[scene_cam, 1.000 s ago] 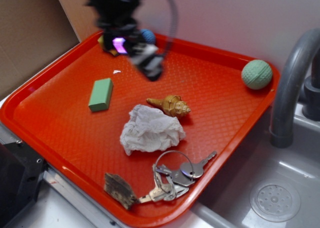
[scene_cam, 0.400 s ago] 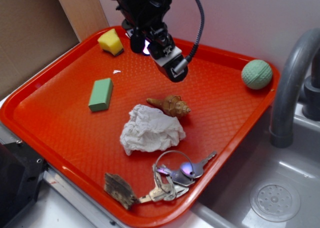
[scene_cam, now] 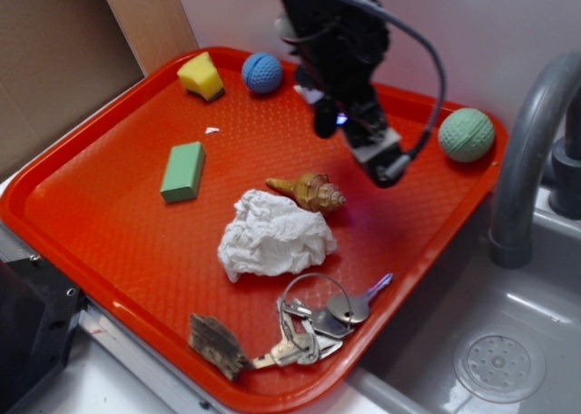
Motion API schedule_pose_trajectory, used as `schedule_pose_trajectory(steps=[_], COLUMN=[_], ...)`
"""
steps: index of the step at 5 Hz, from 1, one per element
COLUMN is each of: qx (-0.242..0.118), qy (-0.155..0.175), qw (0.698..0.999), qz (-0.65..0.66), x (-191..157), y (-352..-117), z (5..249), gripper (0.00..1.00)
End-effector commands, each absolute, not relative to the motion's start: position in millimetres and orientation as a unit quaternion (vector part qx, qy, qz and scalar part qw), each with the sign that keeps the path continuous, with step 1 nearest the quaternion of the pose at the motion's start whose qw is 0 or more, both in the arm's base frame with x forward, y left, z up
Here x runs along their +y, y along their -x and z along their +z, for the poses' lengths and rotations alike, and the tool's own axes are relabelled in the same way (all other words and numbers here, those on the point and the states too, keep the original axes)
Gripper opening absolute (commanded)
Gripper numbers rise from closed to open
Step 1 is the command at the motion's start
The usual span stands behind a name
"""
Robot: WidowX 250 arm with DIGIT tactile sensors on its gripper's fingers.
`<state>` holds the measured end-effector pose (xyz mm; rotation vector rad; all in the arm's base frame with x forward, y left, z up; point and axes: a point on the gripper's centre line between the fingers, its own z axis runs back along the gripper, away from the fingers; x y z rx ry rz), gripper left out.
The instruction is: Grab the green ball.
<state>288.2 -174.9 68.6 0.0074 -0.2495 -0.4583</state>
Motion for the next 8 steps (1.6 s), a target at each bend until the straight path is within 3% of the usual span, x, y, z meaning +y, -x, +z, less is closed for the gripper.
schedule_pose_trajectory(steps=[1,2,3,4,5,6,7,8], qx=[-0.179,-0.191,-0.188,-0.195,-0.191,-0.150,-0.071,-0.017], qy=[-0.010,0.028,0.028,0.031,0.026,0.027,0.017,0.025], qw=[0.959,0.954,0.957,0.958,0.960,0.967,0.986,0.999], qz=[-0.220,-0.228,-0.220,-0.209,-0.203,-0.203,-0.152,-0.031], x=[-209,-218,-230,-233,-229,-207,-159,-114], y=[-320,-335,-351,-358,-363,-343,-313,-294], z=[71,65,50,39,36,58,100,148], gripper=[1.00,1.00,1.00,0.00,0.00,0.00,0.00,0.00])
